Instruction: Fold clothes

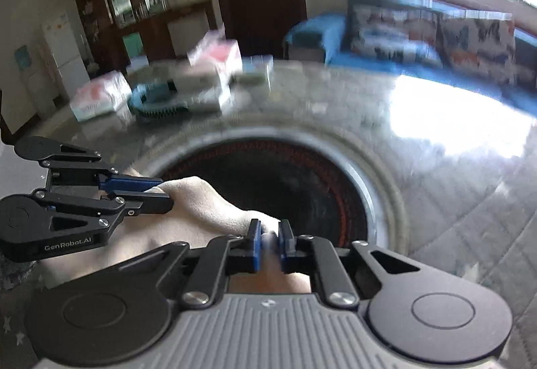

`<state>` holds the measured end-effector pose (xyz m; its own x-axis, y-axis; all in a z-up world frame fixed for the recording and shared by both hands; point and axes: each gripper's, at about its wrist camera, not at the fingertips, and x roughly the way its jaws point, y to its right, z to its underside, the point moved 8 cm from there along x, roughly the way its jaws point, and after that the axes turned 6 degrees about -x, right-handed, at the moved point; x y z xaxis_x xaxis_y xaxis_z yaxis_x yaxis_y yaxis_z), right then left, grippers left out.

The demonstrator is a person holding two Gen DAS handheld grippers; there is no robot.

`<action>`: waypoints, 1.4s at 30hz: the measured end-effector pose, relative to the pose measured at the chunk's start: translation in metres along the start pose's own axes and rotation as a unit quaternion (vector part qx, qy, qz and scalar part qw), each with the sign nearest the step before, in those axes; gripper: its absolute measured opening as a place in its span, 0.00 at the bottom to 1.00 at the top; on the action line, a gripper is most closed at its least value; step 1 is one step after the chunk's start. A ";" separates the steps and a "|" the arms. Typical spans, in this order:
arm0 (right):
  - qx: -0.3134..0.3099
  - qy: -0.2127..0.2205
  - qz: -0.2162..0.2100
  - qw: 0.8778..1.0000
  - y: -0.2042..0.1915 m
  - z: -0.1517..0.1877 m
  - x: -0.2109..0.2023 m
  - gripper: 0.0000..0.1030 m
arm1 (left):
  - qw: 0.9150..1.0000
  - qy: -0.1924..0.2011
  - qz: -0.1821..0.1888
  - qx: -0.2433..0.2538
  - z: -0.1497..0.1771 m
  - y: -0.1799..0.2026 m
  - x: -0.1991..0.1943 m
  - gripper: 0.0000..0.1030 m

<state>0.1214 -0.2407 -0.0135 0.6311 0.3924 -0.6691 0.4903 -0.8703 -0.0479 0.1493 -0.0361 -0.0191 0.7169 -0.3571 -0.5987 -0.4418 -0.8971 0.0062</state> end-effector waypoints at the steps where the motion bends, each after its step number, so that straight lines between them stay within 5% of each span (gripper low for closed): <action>1: -0.007 0.013 0.009 1.000 -0.001 -0.002 -0.004 0.09 | 1.000 0.013 -0.008 0.003 -0.002 0.001 -0.004 0.13; 6: -0.021 0.012 0.035 0.999 0.000 0.000 0.002 0.09 | 0.999 -0.021 -0.039 0.012 0.003 0.005 0.016 0.18; 12: -0.018 -0.001 0.048 0.999 0.005 0.000 0.005 0.14 | 0.998 -0.033 -0.054 -0.012 0.002 -0.006 0.016 0.43; 18: -0.026 -0.002 0.020 0.999 -0.005 0.002 -0.022 0.16 | 0.999 0.010 -0.034 -0.038 -0.013 0.001 -0.010 0.40; 23: -0.017 -0.020 0.028 0.999 -0.006 0.017 -0.015 0.16 | 0.999 -0.010 0.002 -0.035 -0.006 0.027 0.004 0.33; 35: -0.005 -0.018 0.041 0.999 0.006 0.028 -0.028 0.15 | 0.999 -0.023 -0.013 -0.035 0.007 0.029 0.022 0.35; 42: -0.055 -0.043 0.047 0.996 -0.007 0.052 -0.040 0.14 | 0.999 -0.019 -0.018 -0.031 0.008 0.029 0.022 0.36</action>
<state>0.0614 -0.2662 -0.0250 0.6257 0.2806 -0.7278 0.4984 -0.8616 0.0963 0.1478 -0.0682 -0.0389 0.7096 -0.3157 -0.6299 -0.3818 -0.9237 0.0329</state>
